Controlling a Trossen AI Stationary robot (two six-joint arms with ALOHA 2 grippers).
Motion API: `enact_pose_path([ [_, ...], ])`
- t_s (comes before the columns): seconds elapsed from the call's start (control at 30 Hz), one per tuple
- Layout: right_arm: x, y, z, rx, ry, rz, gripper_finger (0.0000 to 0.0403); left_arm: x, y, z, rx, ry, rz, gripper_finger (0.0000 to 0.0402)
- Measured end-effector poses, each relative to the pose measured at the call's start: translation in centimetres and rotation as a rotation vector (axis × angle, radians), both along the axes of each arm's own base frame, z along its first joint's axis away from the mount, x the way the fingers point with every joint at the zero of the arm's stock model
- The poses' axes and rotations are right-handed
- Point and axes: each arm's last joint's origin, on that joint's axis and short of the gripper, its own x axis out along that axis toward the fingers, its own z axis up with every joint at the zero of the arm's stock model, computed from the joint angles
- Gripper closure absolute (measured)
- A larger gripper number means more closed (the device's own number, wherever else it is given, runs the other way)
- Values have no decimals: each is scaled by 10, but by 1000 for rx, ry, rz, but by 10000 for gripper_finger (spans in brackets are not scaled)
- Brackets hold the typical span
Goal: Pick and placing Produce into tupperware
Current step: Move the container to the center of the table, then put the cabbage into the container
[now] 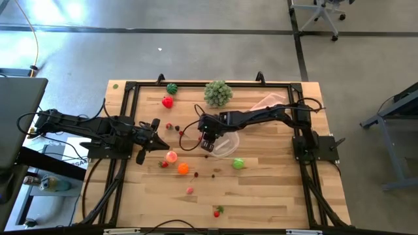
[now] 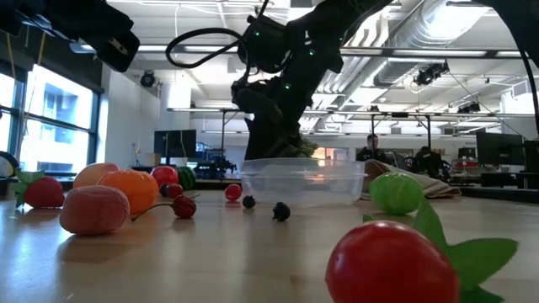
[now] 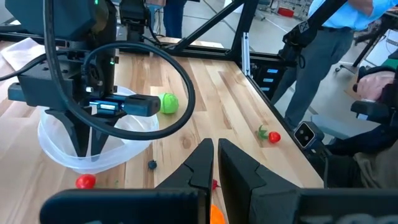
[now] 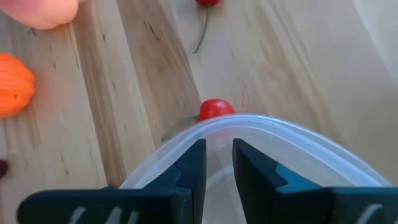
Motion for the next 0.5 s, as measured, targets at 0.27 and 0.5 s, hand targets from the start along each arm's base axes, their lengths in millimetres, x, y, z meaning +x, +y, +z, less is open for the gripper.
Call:
enact_pose_path([
  [0.27, 0, 0, 1, -21, 1, 42, 335, 0, 0, 0, 0, 0, 0, 387],
  [0.5, 2, 11, 31, -102, 100, 101, 335, 0, 0, 0, 19, -3, -6, 387],
])
